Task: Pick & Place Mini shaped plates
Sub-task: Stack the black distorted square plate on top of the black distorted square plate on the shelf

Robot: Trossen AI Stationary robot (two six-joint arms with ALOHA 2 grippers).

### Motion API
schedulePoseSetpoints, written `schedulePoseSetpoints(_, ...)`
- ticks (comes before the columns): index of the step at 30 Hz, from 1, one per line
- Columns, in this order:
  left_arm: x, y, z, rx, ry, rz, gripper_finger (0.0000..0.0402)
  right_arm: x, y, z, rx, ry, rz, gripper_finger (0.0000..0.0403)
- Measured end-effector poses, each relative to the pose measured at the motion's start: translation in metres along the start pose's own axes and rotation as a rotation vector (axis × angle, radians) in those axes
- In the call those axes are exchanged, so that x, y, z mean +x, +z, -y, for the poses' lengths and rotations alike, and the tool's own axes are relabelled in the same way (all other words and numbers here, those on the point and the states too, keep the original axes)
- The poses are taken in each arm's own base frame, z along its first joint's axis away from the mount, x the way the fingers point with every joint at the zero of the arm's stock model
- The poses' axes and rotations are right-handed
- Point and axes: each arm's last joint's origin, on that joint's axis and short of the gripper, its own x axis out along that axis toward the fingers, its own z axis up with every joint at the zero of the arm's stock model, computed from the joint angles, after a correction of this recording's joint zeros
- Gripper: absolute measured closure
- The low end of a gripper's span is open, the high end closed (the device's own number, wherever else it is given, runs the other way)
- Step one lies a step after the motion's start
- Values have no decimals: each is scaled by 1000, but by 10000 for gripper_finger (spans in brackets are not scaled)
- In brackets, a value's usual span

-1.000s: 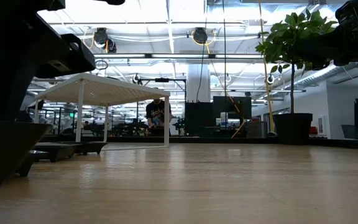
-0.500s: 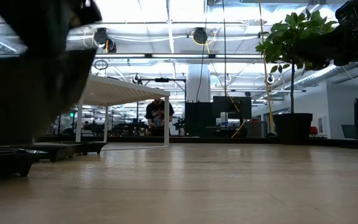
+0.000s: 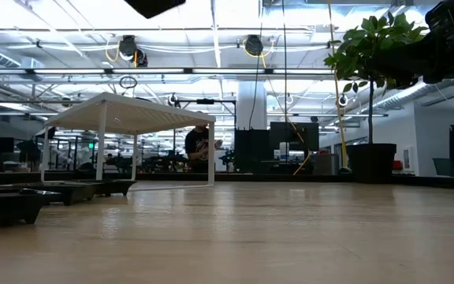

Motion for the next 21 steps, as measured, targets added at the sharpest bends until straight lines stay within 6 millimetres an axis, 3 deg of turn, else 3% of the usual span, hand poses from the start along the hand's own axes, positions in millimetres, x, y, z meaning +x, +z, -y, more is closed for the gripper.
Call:
schedulePoseSetpoints(6,-10,21,-112,-314,207,43,400,0,0,0,0,0,0,300)
schedulePoseSetpoints(10,-15,22,-168,-508,317,63,400,0,0,0,0,0,0,301)
schedulePoseSetpoints(15,-1,19,-199,-687,357,28,400,0,0,0,0,0,0,300)
schedulePoseSetpoints(21,42,-8,-215,-788,356,-73,400,0,0,0,0,0,0,300)
